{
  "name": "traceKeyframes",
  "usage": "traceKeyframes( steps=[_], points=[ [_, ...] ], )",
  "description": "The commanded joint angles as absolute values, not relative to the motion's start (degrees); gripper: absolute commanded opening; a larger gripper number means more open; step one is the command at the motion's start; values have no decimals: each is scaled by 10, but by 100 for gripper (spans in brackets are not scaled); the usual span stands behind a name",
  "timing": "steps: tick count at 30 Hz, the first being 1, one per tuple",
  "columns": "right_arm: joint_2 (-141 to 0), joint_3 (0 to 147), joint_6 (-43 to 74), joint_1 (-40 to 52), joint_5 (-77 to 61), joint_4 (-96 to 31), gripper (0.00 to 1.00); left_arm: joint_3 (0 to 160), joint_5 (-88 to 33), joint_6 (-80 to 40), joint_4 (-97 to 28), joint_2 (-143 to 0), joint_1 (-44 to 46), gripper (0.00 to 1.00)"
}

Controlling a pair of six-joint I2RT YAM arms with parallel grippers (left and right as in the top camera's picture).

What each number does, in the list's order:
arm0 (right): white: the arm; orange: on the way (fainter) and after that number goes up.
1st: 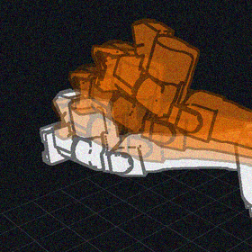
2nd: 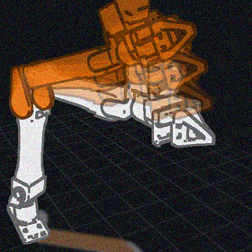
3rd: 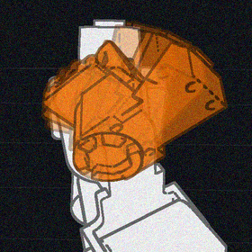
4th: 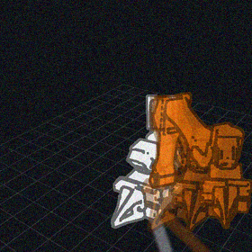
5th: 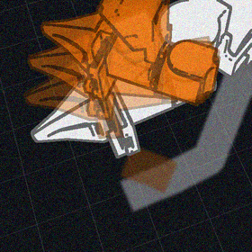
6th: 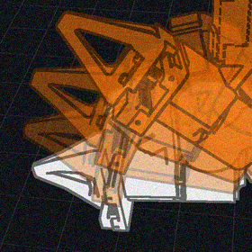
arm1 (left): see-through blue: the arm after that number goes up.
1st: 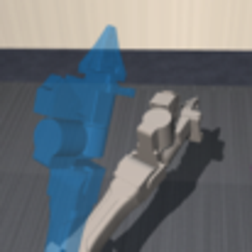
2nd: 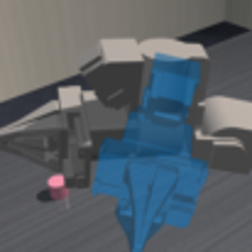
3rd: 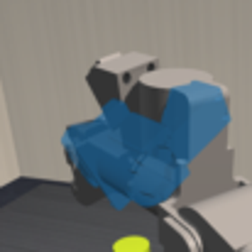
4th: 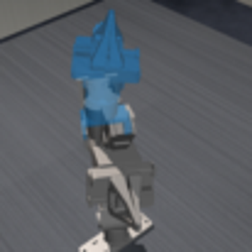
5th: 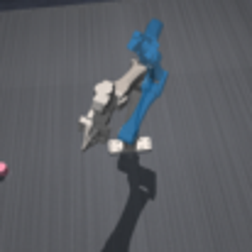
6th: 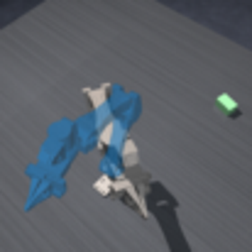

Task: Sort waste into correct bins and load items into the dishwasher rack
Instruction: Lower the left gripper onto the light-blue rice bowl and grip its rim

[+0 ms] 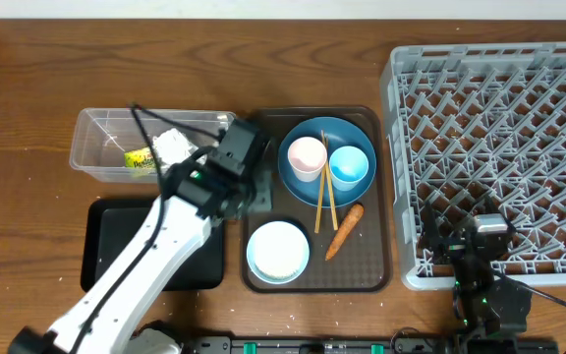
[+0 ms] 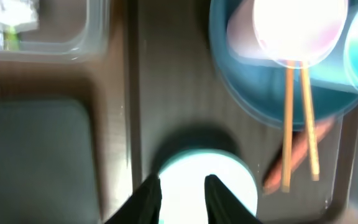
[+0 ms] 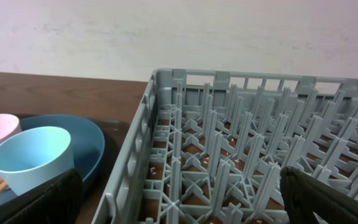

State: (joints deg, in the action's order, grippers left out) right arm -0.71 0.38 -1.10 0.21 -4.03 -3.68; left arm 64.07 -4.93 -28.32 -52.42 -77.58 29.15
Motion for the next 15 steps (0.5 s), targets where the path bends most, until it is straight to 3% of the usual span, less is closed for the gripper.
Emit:
traceKeyframes(
  steps=[1, 6, 15],
  points=[
    [-6, 3, -13, -1, -39, -39, 99, 640, -86, -286, -575, -766, 307, 25],
    [-6, 3, -13, -1, -39, -39, 99, 640, -86, -296, -637, -767, 357, 25],
    [-6, 3, -13, -1, -39, -39, 99, 640, -59, -381, -631, -767, 487, 25]
  ],
)
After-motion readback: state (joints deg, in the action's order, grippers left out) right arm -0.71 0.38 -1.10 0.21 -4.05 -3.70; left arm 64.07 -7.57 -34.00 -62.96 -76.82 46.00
